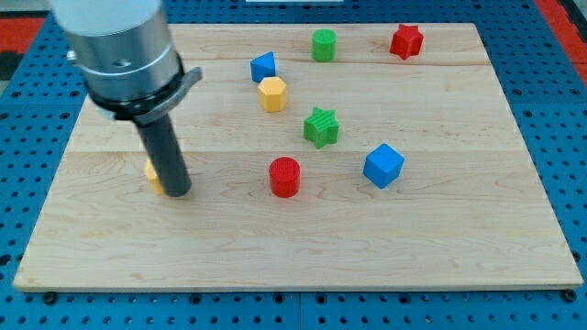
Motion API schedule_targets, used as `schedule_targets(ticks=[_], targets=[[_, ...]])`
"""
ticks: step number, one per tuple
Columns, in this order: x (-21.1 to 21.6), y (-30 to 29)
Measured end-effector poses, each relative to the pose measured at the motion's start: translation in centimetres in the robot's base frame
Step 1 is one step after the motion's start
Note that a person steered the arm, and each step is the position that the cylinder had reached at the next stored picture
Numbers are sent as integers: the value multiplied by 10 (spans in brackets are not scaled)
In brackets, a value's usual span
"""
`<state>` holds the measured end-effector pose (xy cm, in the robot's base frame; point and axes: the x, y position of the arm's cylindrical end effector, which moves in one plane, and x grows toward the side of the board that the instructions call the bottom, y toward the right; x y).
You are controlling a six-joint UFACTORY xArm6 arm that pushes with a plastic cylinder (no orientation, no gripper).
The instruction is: Move the yellow heart to the top left of the board
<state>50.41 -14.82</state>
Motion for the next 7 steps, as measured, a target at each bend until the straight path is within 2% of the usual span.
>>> schedule_targets(ticks=[1,2,3,4,5,6,7], targets=[[-38,-29],[-95,-46],[-87,-21],[-39,-30],[-70,-60],[-110,-46],[-75,-22]])
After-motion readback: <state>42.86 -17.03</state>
